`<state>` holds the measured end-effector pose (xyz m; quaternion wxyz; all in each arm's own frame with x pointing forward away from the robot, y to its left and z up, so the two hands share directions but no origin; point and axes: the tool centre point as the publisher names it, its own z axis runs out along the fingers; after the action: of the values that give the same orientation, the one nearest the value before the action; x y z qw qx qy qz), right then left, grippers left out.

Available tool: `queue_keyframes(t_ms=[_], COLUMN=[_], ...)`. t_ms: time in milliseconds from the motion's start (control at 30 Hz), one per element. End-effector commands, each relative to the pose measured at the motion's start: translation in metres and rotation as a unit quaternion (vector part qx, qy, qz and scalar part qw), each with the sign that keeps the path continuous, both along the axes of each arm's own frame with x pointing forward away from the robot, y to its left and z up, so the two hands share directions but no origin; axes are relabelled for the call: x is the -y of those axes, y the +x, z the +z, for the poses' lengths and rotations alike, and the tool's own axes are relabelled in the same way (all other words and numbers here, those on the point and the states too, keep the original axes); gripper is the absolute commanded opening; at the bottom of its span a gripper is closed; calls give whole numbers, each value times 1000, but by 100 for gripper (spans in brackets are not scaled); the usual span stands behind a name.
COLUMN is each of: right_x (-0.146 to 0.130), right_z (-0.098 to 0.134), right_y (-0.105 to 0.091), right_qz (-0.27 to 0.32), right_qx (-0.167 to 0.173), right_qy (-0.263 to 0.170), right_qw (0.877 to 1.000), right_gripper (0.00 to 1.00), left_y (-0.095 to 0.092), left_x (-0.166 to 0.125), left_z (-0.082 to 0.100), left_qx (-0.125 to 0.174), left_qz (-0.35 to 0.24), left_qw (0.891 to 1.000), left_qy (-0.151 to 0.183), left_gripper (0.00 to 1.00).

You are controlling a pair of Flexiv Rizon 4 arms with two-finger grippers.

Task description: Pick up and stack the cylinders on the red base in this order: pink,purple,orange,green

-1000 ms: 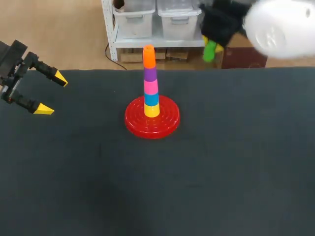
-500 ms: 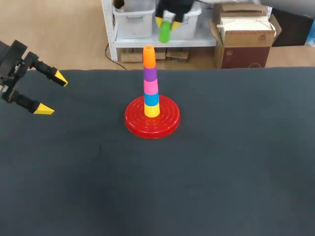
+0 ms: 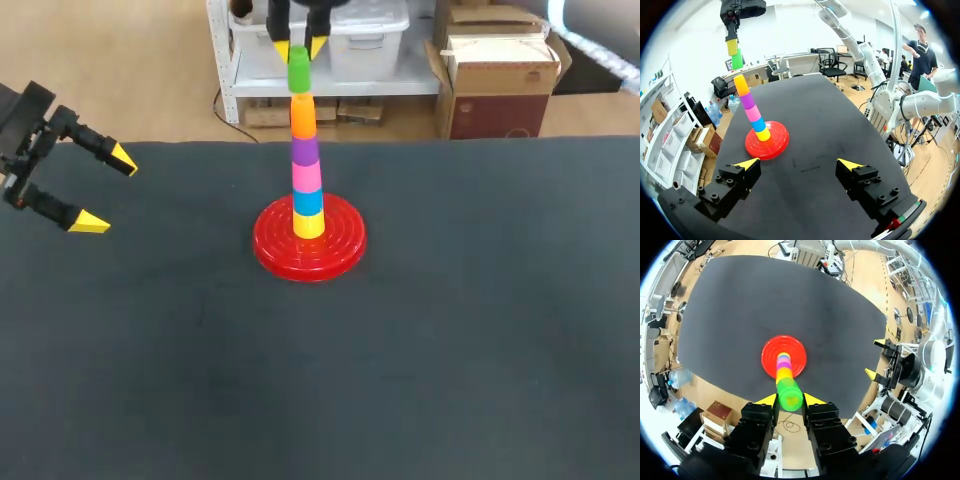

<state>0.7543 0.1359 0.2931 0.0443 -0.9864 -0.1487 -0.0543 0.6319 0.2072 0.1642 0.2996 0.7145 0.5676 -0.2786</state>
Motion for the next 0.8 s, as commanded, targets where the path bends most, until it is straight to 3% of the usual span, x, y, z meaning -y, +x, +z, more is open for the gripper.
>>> queue_keyframes(t_ms=[33,800], right_x=[-1,5], right_z=[0,-24], right_y=[3,1], right_qz=[0,-9], right_qx=[-12,-27], right_qy=[-8,-19], right_qw=[1000,999], right_gripper=[0,0], left_y=[0,0], left_x=[-1,-1], left_z=[-1,-1], left_qx=[1,1], left_qz=[0,0], left_qw=[1000,1000], left_qy=[0,0], left_gripper=[100,100])
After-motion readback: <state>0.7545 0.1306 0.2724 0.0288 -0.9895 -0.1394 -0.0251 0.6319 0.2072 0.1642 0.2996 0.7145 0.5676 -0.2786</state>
